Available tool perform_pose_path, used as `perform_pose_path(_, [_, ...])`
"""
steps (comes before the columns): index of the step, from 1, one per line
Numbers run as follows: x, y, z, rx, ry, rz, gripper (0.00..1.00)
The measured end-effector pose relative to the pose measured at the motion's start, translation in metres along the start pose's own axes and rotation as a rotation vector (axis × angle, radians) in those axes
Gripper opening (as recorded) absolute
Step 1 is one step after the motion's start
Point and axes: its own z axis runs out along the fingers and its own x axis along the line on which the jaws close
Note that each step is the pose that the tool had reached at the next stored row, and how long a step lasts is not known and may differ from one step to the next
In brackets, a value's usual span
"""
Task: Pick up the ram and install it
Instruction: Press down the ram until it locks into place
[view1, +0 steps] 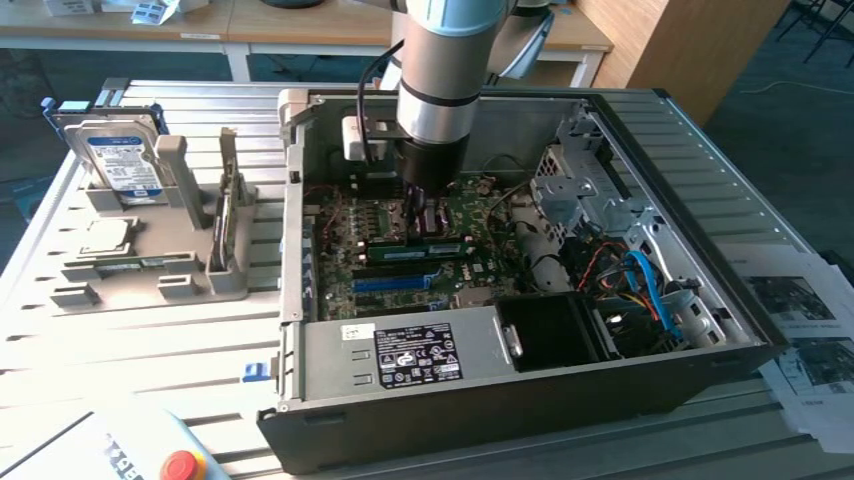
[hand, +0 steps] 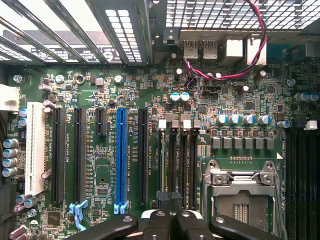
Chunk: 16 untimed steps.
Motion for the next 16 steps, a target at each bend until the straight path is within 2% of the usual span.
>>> perform_pose_path(16, [0.0000, 0.0000, 0.0014, -0.0002, 0.0000, 0.000, 0.10])
